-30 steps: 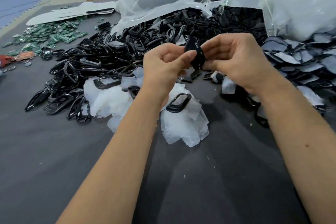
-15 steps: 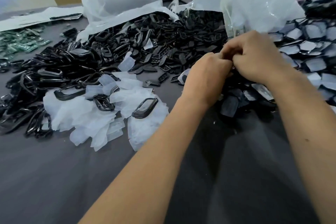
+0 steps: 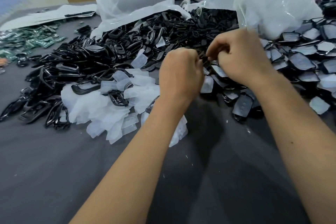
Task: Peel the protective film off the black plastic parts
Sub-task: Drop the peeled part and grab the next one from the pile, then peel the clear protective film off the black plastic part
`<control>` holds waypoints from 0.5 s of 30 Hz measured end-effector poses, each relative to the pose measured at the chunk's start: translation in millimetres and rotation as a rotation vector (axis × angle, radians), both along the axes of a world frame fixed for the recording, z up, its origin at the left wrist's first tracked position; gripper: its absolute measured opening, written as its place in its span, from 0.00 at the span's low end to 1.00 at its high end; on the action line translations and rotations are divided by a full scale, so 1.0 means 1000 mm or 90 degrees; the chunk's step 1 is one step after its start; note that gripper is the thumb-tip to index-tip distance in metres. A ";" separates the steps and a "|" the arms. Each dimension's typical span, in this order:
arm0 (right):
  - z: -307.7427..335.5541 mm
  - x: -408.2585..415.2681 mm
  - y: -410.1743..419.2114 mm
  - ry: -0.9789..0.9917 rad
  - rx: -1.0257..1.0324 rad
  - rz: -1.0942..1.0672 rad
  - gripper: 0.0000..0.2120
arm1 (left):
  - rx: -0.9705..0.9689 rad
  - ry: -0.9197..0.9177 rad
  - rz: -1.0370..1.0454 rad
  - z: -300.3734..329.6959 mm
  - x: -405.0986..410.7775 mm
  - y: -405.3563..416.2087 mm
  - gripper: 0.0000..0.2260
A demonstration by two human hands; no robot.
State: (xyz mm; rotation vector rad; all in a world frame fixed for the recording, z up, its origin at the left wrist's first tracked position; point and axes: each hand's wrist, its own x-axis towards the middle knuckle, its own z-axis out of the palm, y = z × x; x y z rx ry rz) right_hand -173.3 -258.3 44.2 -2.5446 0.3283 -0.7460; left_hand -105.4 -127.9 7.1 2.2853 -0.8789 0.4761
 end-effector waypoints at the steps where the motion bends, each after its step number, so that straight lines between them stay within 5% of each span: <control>1: -0.001 0.007 0.011 0.014 -0.003 0.028 0.22 | 0.018 0.029 0.026 0.000 0.006 0.010 0.07; 7: -0.011 0.039 0.055 0.338 -0.008 0.256 0.07 | 0.006 0.081 0.181 -0.004 0.032 0.080 0.08; 8: -0.014 0.042 0.060 0.372 -0.001 0.276 0.11 | -0.012 0.086 0.201 -0.006 0.035 0.089 0.07; 15: -0.027 0.054 0.063 0.371 0.008 0.291 0.08 | -0.146 0.130 0.128 -0.020 0.042 0.120 0.07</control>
